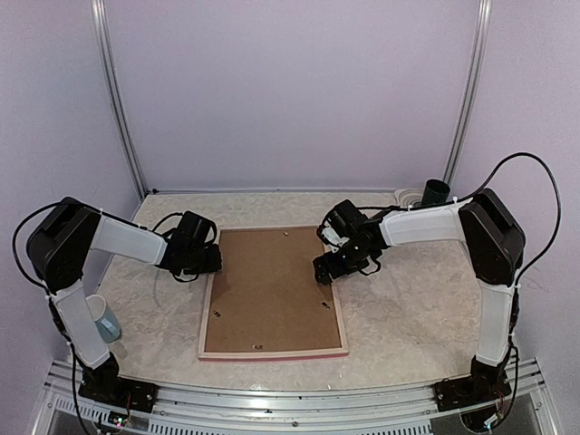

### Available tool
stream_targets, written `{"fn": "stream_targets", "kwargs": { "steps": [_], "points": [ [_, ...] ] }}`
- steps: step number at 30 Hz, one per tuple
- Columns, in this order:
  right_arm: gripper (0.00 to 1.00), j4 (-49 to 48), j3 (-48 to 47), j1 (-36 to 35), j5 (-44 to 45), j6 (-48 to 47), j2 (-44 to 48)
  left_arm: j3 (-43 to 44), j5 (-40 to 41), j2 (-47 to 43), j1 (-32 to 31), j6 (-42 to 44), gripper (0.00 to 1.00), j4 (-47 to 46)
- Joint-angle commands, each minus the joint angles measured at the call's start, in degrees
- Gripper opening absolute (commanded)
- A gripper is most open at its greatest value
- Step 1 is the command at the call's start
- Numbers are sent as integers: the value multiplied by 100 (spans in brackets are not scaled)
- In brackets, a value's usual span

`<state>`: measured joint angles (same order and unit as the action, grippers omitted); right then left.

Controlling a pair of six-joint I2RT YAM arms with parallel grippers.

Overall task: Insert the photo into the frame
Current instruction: Press the fastener onto the backboard.

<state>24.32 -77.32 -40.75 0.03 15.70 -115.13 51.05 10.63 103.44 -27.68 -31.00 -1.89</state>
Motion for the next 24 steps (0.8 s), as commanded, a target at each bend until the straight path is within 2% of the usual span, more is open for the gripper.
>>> {"fn": "stream_targets", "kwargs": {
  "steps": [1, 11, 19, 21, 24],
  "points": [
    [92, 52, 1, -42, 10, -102, -150, -25, 659, 408, -62, -220, 17, 527],
    [83, -32, 98, -72, -229, -241, -145, -50, 1050, 491, -224, -616, 19, 253],
    [84, 248, -44, -300, 345, -405, -378, 166, 1134, 884, -412, -676, 19, 444],
    [85, 284, -66, -319, 398, -402, -411, 89, 1096, 884, -420, -668, 20, 342],
    [86, 266, -65, -328, 413, -407, -367, -45, 941, 655, -416, -595, 29, 234]
  ]
}}
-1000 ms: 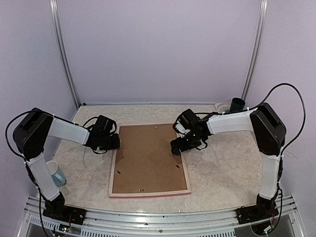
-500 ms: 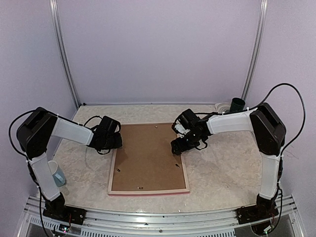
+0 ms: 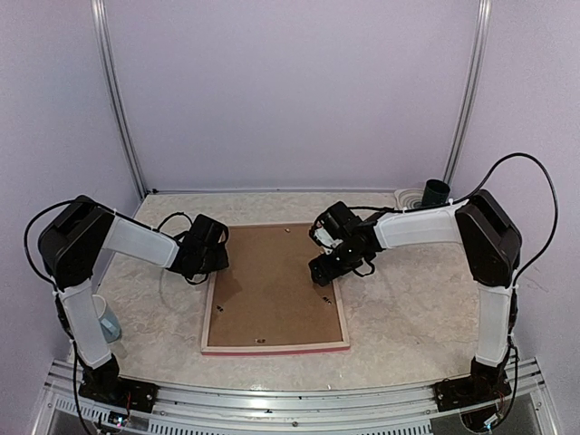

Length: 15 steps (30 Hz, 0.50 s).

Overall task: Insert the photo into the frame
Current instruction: Press the fastener onto the backboard.

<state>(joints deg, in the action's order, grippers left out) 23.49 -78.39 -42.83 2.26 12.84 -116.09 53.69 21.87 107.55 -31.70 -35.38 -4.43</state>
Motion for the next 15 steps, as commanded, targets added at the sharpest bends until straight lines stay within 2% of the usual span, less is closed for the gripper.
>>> {"fn": "stream_targets", "kwargs": {
  "steps": [1, 6, 15],
  "points": [
    [86, 366, 21, -130, 219, -136, -259, -314, -265, 195, -16, -109, 32, 368],
    [92, 648, -317, -277, 785, -205, -351, -276, -482, -203, -12, -44, 38, 270],
    [98, 838, -1120, -563, 1320, -366, -426, 50, -346, -443, 248, 11, 40, 615]
  ]
}}
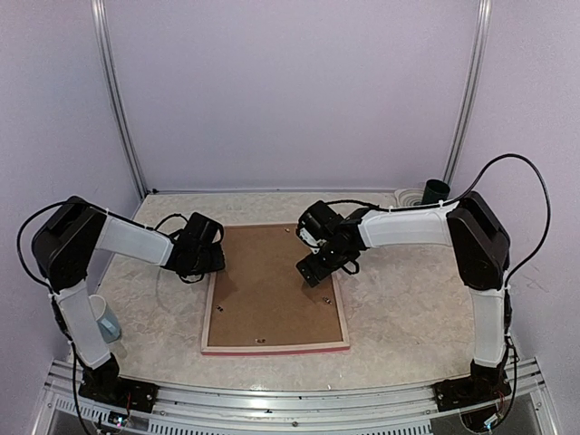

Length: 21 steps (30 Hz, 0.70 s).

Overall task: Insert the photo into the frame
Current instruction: Press the fastener onto the backboard.

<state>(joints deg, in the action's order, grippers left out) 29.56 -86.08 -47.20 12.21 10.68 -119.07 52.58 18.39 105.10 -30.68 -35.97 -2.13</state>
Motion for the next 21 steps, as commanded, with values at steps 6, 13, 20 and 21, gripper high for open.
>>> {"fn": "stream_targets", "kwargs": {
  "steps": [6, 13, 20, 21],
  "points": [
    [99, 169, -672, -211, 257, -245, -480, 398, -14, -32, 185, 204, 40, 520],
    [99, 67, -655, -381, 318, -364, -859, 535, -61, 118, 169, 279, 40, 552],
    [99, 7, -412, -404, 309, -356, -945, 773, 149, 253, 139, 444, 39, 695],
    [99, 9, -402, -404, 309, -353, -949, 772, 114, 262, 121, 464, 39, 689]
  ]
}}
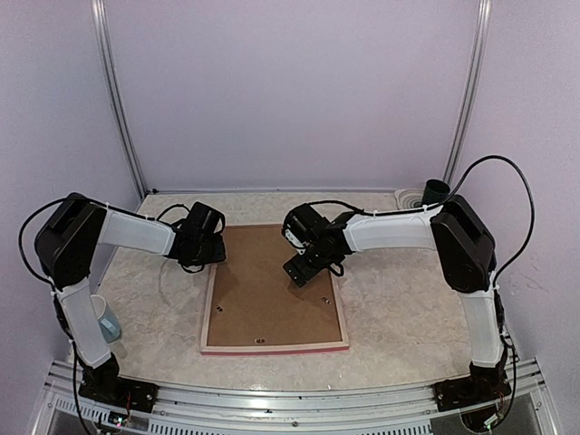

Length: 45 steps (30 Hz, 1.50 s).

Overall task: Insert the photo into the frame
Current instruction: Press the fastener onto the backboard.

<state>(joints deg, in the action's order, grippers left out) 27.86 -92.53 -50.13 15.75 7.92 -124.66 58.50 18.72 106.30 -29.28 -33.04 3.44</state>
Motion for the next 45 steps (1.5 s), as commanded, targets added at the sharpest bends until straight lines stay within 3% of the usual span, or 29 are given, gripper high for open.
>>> {"fn": "stream_targets", "kwargs": {
  "steps": [1, 17, 36, 45],
  "points": [
    [99, 181, 253, -114, -27, -76, -392, 168, 56, 153, -48, 185, 39, 117],
    [99, 196, 261, -116, -71, -69, -334, 334, 0, 552, -40, 228, 38, 446],
    [99, 214, 260, -111, -54, -106, -305, 214, 9, 555, 119, 201, 21, 480],
    [99, 215, 270, -114, -43, -95, -279, 91, -218, 372, 115, 226, 26, 556]
  ]
}}
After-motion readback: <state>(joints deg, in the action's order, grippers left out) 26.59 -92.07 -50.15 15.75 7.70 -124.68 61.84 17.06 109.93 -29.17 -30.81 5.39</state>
